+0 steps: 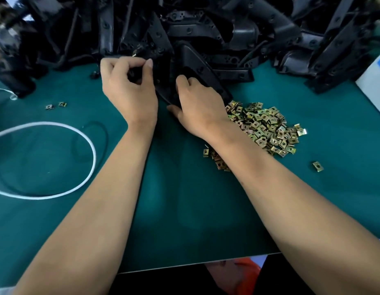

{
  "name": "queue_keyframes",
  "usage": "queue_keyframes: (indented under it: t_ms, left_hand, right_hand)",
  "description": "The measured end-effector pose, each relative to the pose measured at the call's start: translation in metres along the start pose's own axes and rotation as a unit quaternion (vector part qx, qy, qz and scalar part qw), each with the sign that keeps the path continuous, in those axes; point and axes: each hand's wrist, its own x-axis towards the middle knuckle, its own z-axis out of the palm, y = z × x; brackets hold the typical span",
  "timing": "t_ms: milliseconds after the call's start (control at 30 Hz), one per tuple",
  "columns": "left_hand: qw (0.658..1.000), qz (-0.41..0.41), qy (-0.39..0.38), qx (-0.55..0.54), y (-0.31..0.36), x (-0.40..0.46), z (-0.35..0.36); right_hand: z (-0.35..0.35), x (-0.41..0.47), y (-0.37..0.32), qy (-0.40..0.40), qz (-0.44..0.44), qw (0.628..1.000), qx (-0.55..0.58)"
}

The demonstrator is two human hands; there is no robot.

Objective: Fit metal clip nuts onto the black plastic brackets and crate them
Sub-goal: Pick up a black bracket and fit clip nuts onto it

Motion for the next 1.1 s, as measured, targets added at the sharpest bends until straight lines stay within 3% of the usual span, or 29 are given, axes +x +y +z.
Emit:
queue_keyframes:
  t_ms: [133, 300, 467, 567, 667, 733, 767, 867, 933, 1000, 1100]
  left_hand:
    - [0.997, -0.041, 0.057, -0.028, -0.008, 0.003, -0.005]
    - [0.992, -0.027, 0.108, -0.060, -0.002, 0.004, -0.008]
    - [0.990, -0.106, 0.069, -0.065, -0.002, 0.000, -0.004]
    - [0.989, -0.125, 0.054, -0.048, -0.008, 0.001, -0.002]
    - [0.987, -0.122, 0.096, -0.043, -0.012, 0.004, -0.002]
    - [0.989, -0.127, 0.073, -0.029, -0.015, 0.005, -0.003]
    - [0.990, -0.135, 0.042, -0.010, -0.017, 0.005, -0.003]
    - [0.976, -0.162, -0.035, 0.143, -0.013, 0.001, -0.001]
    - [0.971, -0.132, -0.030, 0.197, 0.000, -0.003, 0.000]
    - [0.984, -0.051, -0.001, 0.173, 0.013, -0.008, 0.000]
    - [0.988, 0.048, 0.024, 0.144, 0.024, -0.016, -0.001]
  right_hand:
    - [0.002, 0.002, 0.001, 0.005, 0.010, 1.000, 0.006]
    - [0.000, 0.013, 0.005, 0.002, 0.023, 1.000, 0.013]
    - [-0.004, 0.026, 0.014, -0.023, 0.033, 0.999, 0.033]
    - [-0.015, 0.029, 0.023, -0.065, 0.056, 0.990, 0.114]
    - [-0.026, 0.025, 0.033, 0.037, 0.121, 0.981, 0.146]
    - [-0.030, 0.024, 0.038, 0.131, 0.142, 0.979, 0.069]
    - [-0.032, 0.024, 0.039, 0.132, 0.150, 0.979, 0.033]
    - [-0.031, 0.026, 0.043, 0.023, 0.156, 0.987, -0.023]
    - [-0.033, 0.026, 0.048, 0.029, 0.142, 0.989, -0.027]
    - [-0.038, 0.026, 0.050, 0.070, 0.137, 0.988, -0.007]
    - [-0.043, 0.029, 0.049, 0.137, 0.169, 0.967, 0.133]
